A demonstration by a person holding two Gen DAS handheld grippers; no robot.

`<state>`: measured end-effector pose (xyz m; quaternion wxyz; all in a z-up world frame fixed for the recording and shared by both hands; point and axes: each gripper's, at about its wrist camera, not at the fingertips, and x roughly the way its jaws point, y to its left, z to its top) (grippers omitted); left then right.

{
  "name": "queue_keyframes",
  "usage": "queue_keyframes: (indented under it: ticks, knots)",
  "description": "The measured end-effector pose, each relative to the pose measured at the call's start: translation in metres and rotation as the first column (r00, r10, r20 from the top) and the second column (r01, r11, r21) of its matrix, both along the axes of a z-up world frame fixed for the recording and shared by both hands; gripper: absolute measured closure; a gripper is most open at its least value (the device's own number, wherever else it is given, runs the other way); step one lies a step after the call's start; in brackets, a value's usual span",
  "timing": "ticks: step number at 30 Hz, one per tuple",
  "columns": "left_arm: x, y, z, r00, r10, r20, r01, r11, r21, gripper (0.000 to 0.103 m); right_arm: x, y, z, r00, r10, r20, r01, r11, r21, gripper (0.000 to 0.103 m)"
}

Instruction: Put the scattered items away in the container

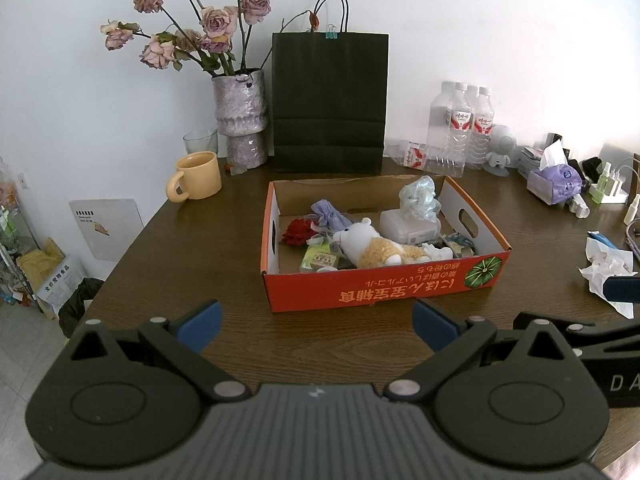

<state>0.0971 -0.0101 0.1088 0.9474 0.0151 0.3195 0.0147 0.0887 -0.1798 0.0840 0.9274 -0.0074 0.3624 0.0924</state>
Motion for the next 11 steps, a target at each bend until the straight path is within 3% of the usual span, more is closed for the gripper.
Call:
queue_keyframes:
  ticks: [11]
  knots:
    - [-0.0008, 0.0011, -0.0019, 1.000, -0.008, 0.013, 0.008, 1.000, -0.002, 0.000, -0.0001, -0.0015, 0.0002, 1.000, -0.003, 0.002, 0.003, 1.000, -0.004, 0.000]
